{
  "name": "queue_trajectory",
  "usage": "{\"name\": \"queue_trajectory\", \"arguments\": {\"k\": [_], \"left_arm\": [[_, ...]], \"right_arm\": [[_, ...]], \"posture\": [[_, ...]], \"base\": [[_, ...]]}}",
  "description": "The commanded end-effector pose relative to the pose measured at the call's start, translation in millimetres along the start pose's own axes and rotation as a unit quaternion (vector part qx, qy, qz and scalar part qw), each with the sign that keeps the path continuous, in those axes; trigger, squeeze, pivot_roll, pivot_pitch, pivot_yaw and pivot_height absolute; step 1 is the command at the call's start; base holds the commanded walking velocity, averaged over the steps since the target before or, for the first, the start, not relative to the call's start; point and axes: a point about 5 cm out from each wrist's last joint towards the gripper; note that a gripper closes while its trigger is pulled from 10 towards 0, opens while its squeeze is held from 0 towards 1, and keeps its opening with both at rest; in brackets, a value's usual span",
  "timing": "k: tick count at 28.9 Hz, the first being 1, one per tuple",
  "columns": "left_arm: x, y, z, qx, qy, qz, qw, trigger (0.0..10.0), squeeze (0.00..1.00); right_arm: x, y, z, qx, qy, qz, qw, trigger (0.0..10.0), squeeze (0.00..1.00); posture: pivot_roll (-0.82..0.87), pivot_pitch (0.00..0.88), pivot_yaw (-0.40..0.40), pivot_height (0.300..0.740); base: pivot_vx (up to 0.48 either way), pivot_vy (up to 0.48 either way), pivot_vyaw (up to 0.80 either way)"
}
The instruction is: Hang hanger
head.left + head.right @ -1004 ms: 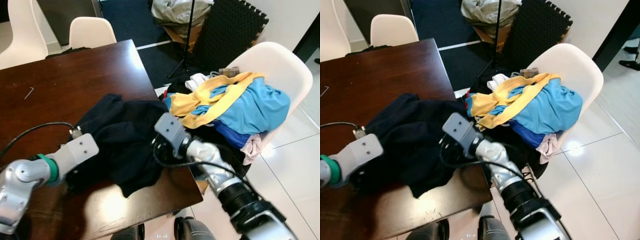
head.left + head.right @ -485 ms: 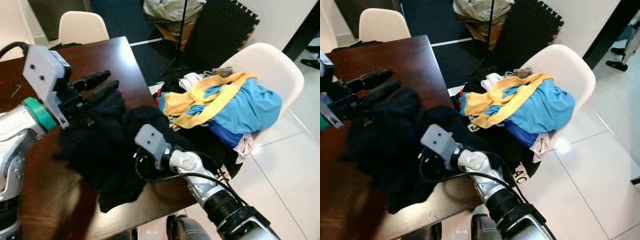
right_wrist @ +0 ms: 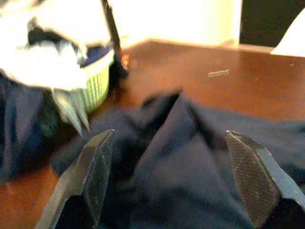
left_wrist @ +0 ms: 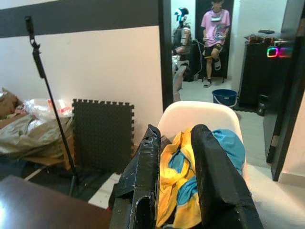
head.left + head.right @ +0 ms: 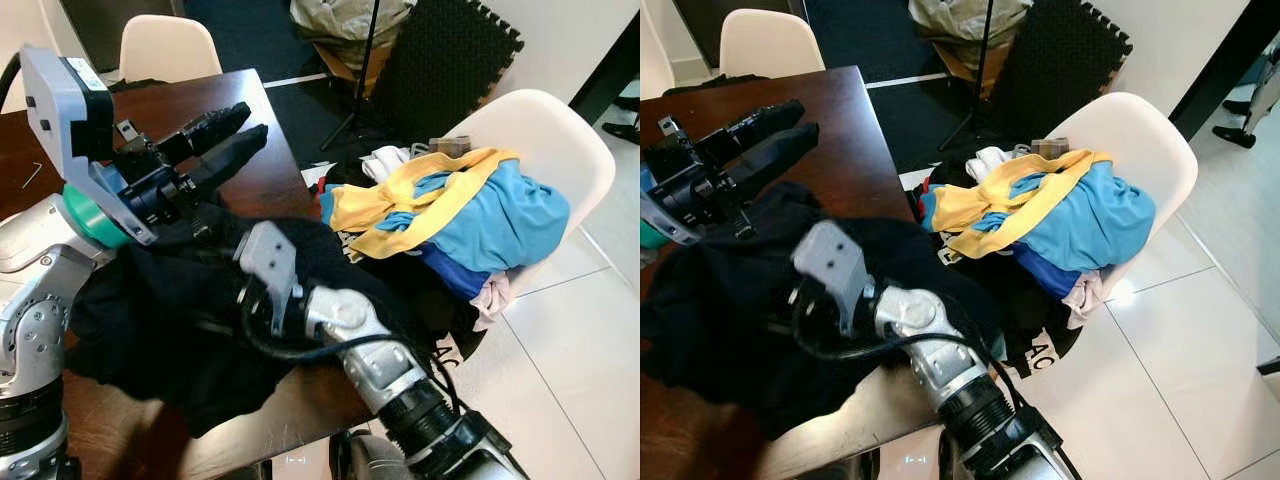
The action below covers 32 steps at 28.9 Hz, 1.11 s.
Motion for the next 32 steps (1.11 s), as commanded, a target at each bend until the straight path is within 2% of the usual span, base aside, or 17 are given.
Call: {"name": "queue_trajectory", "arguments": {"k": [1, 3, 4, 5, 6, 9, 10, 11, 13, 16, 17, 18, 19, 21, 22, 28, 32], "left_arm": [[3, -0.2, 0.9, -0.001, 0.009, 0.005, 1.0, 10.0, 0.0], [3, -0.4, 0.8, 0.001, 0.014, 0.003, 1.0, 10.0, 0.0], [3, -0.5, 0.8, 0.002, 0.016, 0.002, 1.0, 10.0, 0.0], [3, -0.5, 0.8, 0.002, 0.016, 0.002, 1.0, 10.0, 0.0], [2, -0.7, 0.9, 0.004, 0.018, 0.0, 1.0, 10.0, 0.0], [2, -0.9, 0.9, 0.004, 0.017, -0.002, 1.0, 10.0, 0.0], [1, -0.8, 1.7, 0.004, 0.017, -0.005, 1.0, 10.0, 0.0], [1, -0.8, 1.7, 0.004, 0.017, -0.005, 1.0, 10.0, 0.0], [0, -0.7, 2.5, 0.004, 0.016, -0.009, 1.0, 10.0, 0.0], [-5, 0.2, 5.8, -0.001, 0.02, -0.022, 1.0, 10.0, 0.0], [-8, 0.0, 8.3, -0.005, 0.024, -0.028, 0.999, 10.0, 0.0], [-8, 0.0, 8.3, -0.005, 0.024, -0.028, 0.999, 10.0, 0.0], [-9, -0.2, 9.4, -0.008, 0.026, -0.029, 0.999, 10.0, 0.0], [-12, -0.8, 10.7, -0.012, 0.03, -0.033, 0.999, 10.0, 0.0], [-14, -1.7, 11.6, -0.015, 0.034, -0.036, 0.999, 10.0, 0.0], [-17, -2.2, 12.0, -0.019, 0.038, -0.042, 0.998, 10.0, 0.0], [-19, -3.0, 11.6, -0.02, 0.04, -0.043, 0.998, 10.0, 0.0]], "right_arm": [[21, -16.4, -8.6, 0.016, -0.046, 0.059, 0.997, 10.0, 0.0], [25, -10.3, 2.5, -0.018, 0.02, 0.045, 0.999, 10.0, 0.0], [24, -4.1, 10.5, -0.037, 0.081, 0.022, 0.996, 10.0, 0.0], [24, -4.1, 10.5, -0.037, 0.081, 0.022, 0.996, 10.0, 0.0], [25, 8.6, 25.0, -0.067, 0.144, -0.008, 0.987, 10.0, 0.0], [28, 17.5, 34.3, -0.088, 0.157, -0.017, 0.983, 10.0, 0.0], [30, 32.5, 45.0, -0.107, 0.167, -0.028, 0.98, 10.0, 0.0], [30, 32.5, 45.0, -0.107, 0.167, -0.028, 0.98, 10.0, 0.0], [34, 50.1, 54.9, -0.127, 0.177, -0.041, 0.975, 10.0, 0.0], [35, 96.3, 56.4, -0.112, 0.164, -0.081, 0.977, 10.0, 0.0], [33, 116.7, 57.7, -0.112, 0.156, -0.108, 0.975, 10.0, 0.0], [33, 116.7, 57.7, -0.112, 0.156, -0.108, 0.975, 10.0, 0.0], [31, 123.8, 59.2, -0.116, 0.152, -0.119, 0.974, 10.0, 0.0], [28, 139.8, 62.4, -0.12, 0.142, -0.146, 0.972, 10.0, 0.0], [24, 156.3, 61.5, -0.108, 0.118, -0.172, 0.972, 10.0, 0.0], [13, 174.4, 64.9, -0.113, 0.101, -0.205, 0.967, 10.0, 0.0], [-3, 175.1, 69.1, -0.125, 0.099, -0.226, 0.961, 10.0, 0.0]], "posture": [[0.04, 0.078, 0.038, 0.74], [0.04, 0.079, 0.036, 0.74], [0.04, 0.078, 0.035, 0.74], [0.04, 0.078, 0.035, 0.74], [0.03, 0.081, 0.036, 0.74], [0.03, 0.081, 0.036, 0.74], [0.04, 0.084, 0.035, 0.74], [0.04, 0.084, 0.035, 0.74], [0.04, 0.084, 0.035, 0.74], [0.04, 0.085, 0.035, 0.74], [0.03, 0.086, 0.041, 0.74], [0.03, 0.086, 0.041, 0.74], [0.03, 0.086, 0.041, 0.74], [0.03, 0.087, 0.044, 0.74], [0.02, 0.087, 0.049, 0.74], [0.01, 0.087, 0.055, 0.74], [0.02, 0.087, 0.058, 0.74]], "base": [[0.0, 0.0, 0.0], [0.0, 0.0, 0.0], [0.0, 0.0, 0.0], [0.0, 0.0, 0.0], [0.0, 0.0, 0.0], [0.0, 0.0, 0.0], [0.0, 0.0, 0.0], [0.0, 0.0, 0.0], [0.0, 0.0, 0.0], [0.0, 0.0, 0.0], [0.0, 0.0, 0.0], [0.0, 0.0, 0.0], [0.0, 0.0, 0.0], [0.0, 0.0, 0.0], [0.0, 0.0, 0.0], [0.0, 0.0, 0.0], [0.0, 0.0, 0.0]]}}
Point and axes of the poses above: a point about 5 cm out from each wrist's last joint towards the gripper, its own y axis pointing back from the gripper into the wrist, its own x axis along the axis of the wrist's last joint, z = x × y, and after that the axes turned 11 degrees about -y, right-handed
